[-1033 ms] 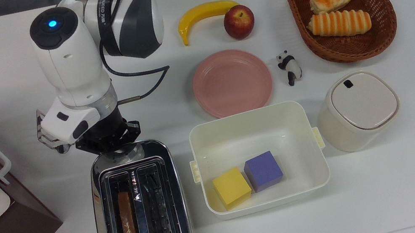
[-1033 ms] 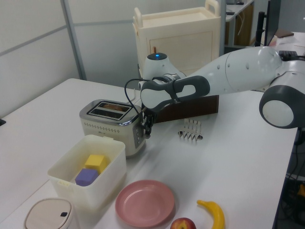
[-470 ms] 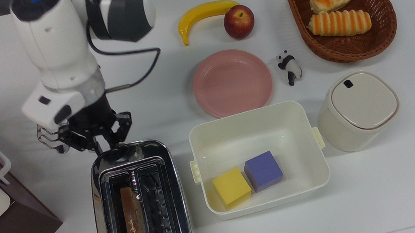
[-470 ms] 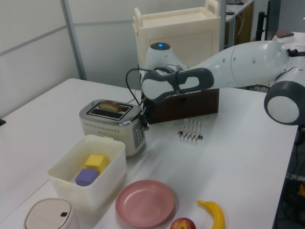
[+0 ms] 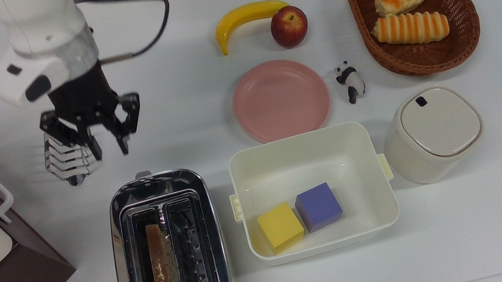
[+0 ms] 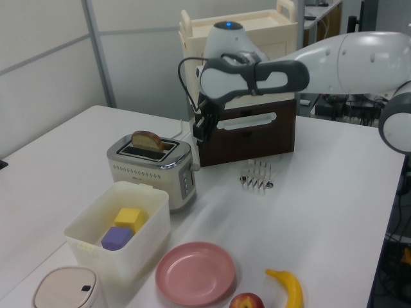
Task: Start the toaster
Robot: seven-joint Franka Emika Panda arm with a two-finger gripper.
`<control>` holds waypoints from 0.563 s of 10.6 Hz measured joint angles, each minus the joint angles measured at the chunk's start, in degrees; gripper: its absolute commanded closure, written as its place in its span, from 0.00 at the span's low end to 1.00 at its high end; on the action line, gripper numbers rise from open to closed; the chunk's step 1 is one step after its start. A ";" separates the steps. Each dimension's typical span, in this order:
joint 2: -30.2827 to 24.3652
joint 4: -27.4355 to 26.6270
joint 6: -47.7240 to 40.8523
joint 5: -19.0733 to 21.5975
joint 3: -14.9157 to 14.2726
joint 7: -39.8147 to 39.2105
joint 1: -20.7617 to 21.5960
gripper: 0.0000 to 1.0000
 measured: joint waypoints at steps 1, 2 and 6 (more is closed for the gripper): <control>-1.02 0.75 -3.34 -0.01 -0.10 0.00 -0.04 0.28; -1.69 1.40 -5.48 -0.04 -0.15 0.00 -0.08 0.22; -3.35 2.04 -8.59 -1.56 -0.16 -0.01 -0.07 0.00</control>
